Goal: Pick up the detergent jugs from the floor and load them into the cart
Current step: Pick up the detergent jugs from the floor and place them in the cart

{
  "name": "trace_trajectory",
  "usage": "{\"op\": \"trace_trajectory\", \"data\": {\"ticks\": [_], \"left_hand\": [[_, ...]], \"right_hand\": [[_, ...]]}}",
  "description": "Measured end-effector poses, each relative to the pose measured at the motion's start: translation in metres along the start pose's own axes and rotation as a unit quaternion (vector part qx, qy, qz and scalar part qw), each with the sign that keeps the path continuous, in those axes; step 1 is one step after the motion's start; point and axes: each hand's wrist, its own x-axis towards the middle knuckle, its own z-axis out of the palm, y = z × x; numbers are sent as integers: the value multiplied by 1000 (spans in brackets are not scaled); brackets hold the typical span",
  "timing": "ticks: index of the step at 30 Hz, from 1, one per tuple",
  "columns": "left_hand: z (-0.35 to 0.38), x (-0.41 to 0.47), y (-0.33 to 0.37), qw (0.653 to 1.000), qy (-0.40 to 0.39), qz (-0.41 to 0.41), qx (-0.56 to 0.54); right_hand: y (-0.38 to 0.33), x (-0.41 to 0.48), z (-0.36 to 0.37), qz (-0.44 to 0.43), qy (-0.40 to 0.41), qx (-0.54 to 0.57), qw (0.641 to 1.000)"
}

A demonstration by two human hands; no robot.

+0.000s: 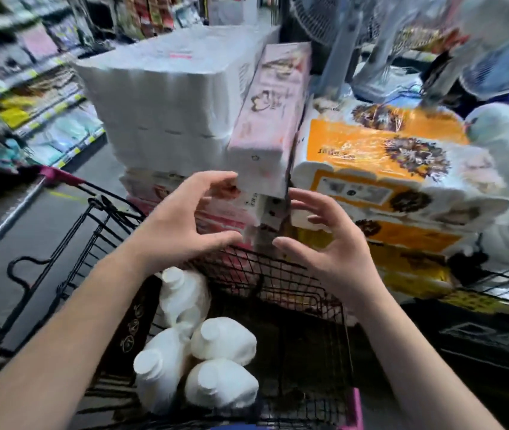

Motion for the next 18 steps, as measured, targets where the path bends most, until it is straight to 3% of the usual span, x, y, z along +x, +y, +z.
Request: {"op": "trace_trajectory", "data": {"ticks": [10,18], "left_hand": [[28,11,32,985,-85,36,-143],[131,46,129,938,-197,204,-200]], "right_hand": [[-41,-69,-37,61,162,43,984],[-53,-165,-121,101,313,-9,944]]}}
